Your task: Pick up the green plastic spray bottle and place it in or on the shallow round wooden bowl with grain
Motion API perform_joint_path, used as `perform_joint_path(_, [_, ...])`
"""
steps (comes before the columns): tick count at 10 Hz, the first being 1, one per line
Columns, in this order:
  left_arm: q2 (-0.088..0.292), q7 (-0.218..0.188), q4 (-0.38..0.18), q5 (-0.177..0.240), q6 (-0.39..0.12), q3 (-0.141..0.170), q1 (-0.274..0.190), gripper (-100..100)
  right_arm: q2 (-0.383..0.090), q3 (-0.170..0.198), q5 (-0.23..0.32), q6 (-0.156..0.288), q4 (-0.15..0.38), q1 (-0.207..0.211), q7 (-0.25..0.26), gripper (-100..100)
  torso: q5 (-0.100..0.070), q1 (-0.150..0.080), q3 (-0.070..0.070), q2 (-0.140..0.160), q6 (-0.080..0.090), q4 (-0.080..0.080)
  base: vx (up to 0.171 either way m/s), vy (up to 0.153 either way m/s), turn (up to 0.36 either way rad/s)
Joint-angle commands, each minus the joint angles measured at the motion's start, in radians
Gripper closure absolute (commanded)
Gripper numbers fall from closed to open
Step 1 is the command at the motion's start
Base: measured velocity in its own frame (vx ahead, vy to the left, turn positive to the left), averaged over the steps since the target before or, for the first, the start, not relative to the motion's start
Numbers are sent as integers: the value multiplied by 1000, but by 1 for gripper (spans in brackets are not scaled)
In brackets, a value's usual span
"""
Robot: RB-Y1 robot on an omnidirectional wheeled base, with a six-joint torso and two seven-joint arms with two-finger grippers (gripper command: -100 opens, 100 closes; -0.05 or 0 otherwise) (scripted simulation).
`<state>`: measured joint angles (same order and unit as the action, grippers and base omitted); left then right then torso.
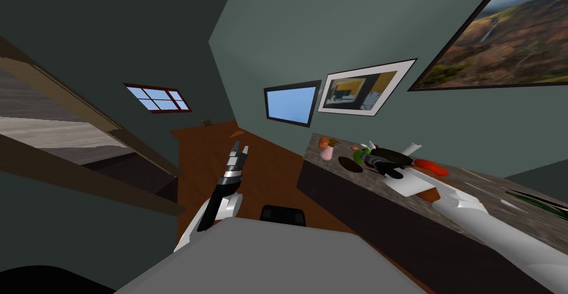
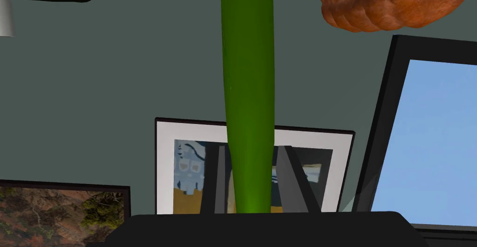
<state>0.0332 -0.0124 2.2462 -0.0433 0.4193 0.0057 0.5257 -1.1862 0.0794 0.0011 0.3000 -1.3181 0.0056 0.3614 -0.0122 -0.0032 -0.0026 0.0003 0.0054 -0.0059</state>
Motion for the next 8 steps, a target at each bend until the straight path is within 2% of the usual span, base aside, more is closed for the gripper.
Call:
perform_joint_path(1, [0, 0, 0, 0, 0, 0, 0, 0, -5, 11, -37, 12, 12, -28, 5, 100, 0, 0, 0, 0, 0, 0, 55, 35, 43])
perform_joint_path(2, [0, 0, 0, 0, 0, 0, 0, 0, -7, 15, -54, 16, 16, -39, 6, 100, 0, 0, 0, -1, 0, 0, 61, 26, 36])
perform_joint_path(3, [0, 0, 0, 0, 0, 0, 0, 0, -7, 15, -43, 11, 17, -33, 6, 100, 0, 0, 0, -1, 0, 0, 28, 9, 13])
perform_joint_path(4, [0, 0, 0, 0, 0, 0, 0, 0, -7, 15, -46, 11, 18, -35, 6, -100, -1, -2, 1, 1, 1, 0, 6, 3, 2])
perform_joint_path(8, [0, 0, 0, 0, 0, 0, 0, 0, -7, 15, -45, 11, 17, -36, 6, -100, -1, -3, 2, 4, 1, 1, 0, 0, 0])
